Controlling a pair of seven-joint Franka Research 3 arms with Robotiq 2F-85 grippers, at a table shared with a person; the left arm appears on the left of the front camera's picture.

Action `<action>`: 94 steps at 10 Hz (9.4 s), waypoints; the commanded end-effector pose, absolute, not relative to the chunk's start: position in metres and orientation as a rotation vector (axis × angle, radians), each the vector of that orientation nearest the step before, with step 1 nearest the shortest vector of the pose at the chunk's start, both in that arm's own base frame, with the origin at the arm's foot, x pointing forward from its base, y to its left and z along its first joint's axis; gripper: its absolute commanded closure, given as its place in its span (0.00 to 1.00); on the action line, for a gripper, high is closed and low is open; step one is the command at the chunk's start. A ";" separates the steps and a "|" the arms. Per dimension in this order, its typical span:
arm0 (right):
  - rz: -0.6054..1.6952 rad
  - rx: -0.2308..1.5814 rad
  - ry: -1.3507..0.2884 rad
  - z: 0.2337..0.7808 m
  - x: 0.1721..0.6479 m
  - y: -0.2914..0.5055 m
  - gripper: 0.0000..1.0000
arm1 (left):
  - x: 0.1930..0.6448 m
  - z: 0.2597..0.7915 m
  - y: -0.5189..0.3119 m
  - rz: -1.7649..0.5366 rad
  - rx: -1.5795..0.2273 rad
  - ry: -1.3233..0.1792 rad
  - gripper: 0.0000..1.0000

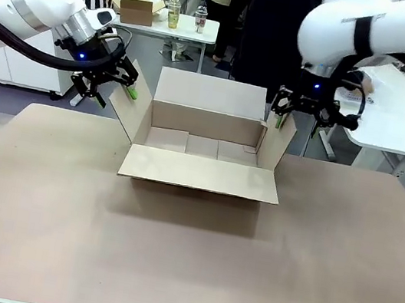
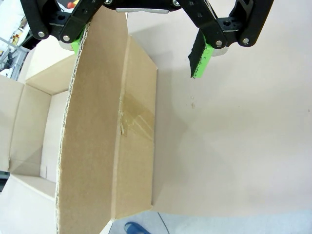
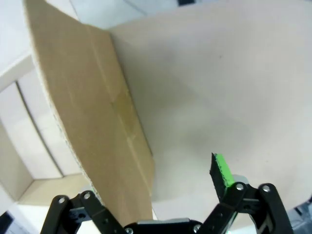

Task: Pack the gift set into the box.
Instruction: Place both hands on the side flaps of the Package Box and spread them outward, then lift both hands away from the flaps of the Package Box, then press and hold the closed box until the human finishes sealing it.

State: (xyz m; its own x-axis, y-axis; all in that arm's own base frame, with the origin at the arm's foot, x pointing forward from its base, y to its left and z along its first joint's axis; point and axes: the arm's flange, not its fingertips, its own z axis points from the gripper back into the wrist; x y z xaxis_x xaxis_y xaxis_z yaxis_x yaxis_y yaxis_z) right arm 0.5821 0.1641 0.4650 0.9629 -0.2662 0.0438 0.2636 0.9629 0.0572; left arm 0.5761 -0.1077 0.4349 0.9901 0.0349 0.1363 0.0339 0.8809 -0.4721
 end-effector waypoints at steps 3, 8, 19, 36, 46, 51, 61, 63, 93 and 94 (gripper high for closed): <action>-0.311 0.253 0.022 0.450 0.589 0.113 0.00 | 0.575 0.436 -0.107 0.014 -0.480 -0.145 0.00; -0.373 0.266 0.051 0.442 0.596 0.099 0.00 | 0.575 0.436 -0.107 0.014 -0.480 -0.145 0.00; -0.373 0.266 0.051 0.442 0.596 0.099 0.00 | 0.575 0.436 -0.107 0.014 -0.480 -0.145 0.00; -0.373 0.266 0.051 0.442 0.596 0.099 0.00 | 0.575 0.436 -0.107 0.014 -0.480 -0.145 0.00; -0.373 0.266 0.051 0.442 0.596 0.099 0.00 | 0.575 0.436 -0.107 0.014 -0.480 -0.145 0.00; -0.373 0.266 0.051 0.442 0.596 0.099 0.00 | 0.575 0.436 -0.107 0.014 -0.480 -0.145 0.00; -0.373 0.266 0.051 0.442 0.596 0.099 0.00 | 0.575 0.436 -0.107 0.014 -0.480 -0.145 0.00; -0.373 0.266 0.051 0.442 0.596 0.099 0.00 | 0.575 0.436 -0.107 0.014 -0.480 -0.145 0.00; 0.061 1.357 -0.016 0.531 0.392 -0.079 0.00 | 0.405 0.561 0.017 -0.266 -1.437 -0.230 0.00; 0.061 1.357 -0.016 0.531 0.392 -0.079 0.00 | 0.405 0.561 0.017 -0.266 -1.437 -0.230 0.00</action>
State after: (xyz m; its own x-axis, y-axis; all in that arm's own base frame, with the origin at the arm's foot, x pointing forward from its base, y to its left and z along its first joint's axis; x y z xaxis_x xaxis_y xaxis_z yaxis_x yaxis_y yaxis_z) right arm 0.3932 -0.0779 0.5303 0.9987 0.0283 0.0417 -0.0464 0.1941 0.9799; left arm 0.4063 0.0190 0.5583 0.9482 -0.0533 0.3132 0.3175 0.1223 -0.9403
